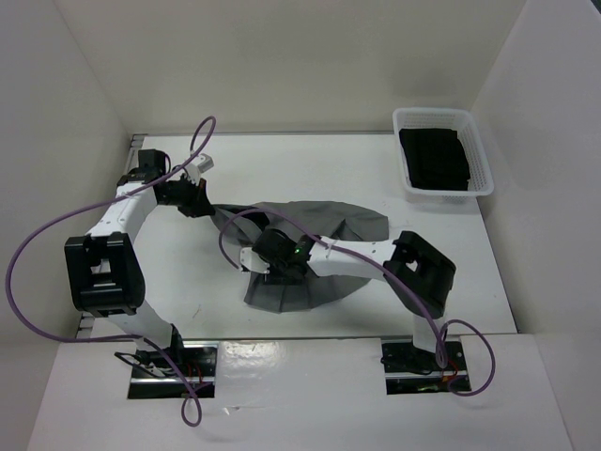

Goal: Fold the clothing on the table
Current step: Flatten the skirt out

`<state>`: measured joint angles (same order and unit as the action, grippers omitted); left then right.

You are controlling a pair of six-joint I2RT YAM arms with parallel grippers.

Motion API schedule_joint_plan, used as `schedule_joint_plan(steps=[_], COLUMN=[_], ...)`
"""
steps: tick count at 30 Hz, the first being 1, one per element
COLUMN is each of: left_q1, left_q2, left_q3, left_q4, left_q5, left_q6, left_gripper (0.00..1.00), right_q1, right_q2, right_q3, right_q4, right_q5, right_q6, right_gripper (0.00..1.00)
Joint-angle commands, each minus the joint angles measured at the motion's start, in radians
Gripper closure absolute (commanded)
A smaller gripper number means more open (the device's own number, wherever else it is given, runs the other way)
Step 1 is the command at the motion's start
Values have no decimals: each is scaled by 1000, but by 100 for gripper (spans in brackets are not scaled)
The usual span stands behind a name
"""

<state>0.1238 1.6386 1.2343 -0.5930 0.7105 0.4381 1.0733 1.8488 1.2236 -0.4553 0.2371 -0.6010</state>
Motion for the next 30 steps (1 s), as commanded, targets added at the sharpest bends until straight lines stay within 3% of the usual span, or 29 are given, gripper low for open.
schedule_joint_plan(steps=[1,5,6,9,19,30], left_q1=[7,7,7,7,7,7], left_q2=[-19,-19,-19,-19,-19,-59], left_q3=[5,14,14,14,24,33], left_q4=[-7,-7,-7,-7,-16,-34], left_q5=[21,21,21,21,21,3], left_q6=[2,2,2,2,2,2], left_gripper=[99,99,99,99,99,99], right_q1=[8,8,8,8,-98,-384], right_q2=[9,9,9,9,-20,-111], right_q3=[10,10,10,10,137,352], right_q4=[53,53,53,44,-43,-132], right_q5=[-30,-41,-41,-50,-102,-242], right_q6=[-5,-5,4,13,56,161], right_gripper=[38,70,84,99,100,100])
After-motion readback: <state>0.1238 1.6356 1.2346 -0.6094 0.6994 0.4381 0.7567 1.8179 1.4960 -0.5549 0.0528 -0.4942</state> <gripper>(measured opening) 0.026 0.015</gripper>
